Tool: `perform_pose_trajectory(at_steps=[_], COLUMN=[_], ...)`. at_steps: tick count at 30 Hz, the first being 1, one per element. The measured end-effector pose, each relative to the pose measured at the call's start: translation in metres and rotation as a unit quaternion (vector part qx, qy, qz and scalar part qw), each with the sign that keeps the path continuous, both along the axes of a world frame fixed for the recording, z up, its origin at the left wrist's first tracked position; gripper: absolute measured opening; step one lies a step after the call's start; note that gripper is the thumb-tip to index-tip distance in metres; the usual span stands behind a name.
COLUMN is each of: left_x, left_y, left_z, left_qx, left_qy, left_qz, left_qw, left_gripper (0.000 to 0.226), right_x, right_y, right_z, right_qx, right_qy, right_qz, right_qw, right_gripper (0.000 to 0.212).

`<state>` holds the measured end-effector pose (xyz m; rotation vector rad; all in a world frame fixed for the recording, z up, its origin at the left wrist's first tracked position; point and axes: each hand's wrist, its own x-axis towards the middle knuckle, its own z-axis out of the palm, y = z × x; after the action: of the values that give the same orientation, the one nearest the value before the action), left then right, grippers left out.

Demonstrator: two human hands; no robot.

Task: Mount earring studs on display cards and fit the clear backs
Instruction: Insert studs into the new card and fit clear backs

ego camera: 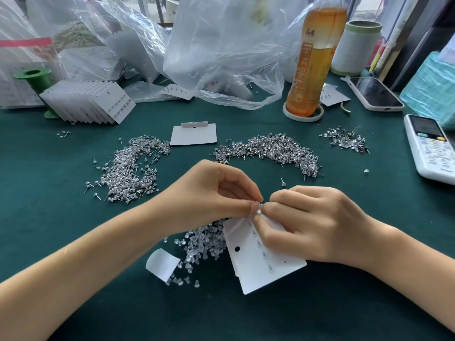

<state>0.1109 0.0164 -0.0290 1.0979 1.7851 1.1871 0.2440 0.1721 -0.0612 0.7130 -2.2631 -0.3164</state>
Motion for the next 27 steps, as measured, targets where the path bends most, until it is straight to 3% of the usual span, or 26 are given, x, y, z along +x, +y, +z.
perform_pose_trajectory(at_steps=[12,19,27], left_x=[0.0004,0.0021,0.0004], left_y=[0.0016,0.0028,0.0023], left_z=[0.0006,-0.0012,-0.0007], left_qx=[0.009,0.034,0.012], left_qy=[0.007,-0.015,-0.009], left_qz=[-0.039,0.006,-0.01], left_qw=[0.999,0.999,1.0], left_gripper=[0.012,0.013,0.011], right_x=[0.0001,-0.0024,-0.0012], right_y=[-0.0019,-0.0009,-0.0034], right_z=[0.0016,0.0044,0.0042], right_qx=[-0.002,-0.028,-0.042], right_qy=[0.021,0.001,0.009], right_qz=[-0.003,-0.017,-0.025], right_qw=[1.0,0.999,0.999], right_gripper=[0.017,0.017,0.016])
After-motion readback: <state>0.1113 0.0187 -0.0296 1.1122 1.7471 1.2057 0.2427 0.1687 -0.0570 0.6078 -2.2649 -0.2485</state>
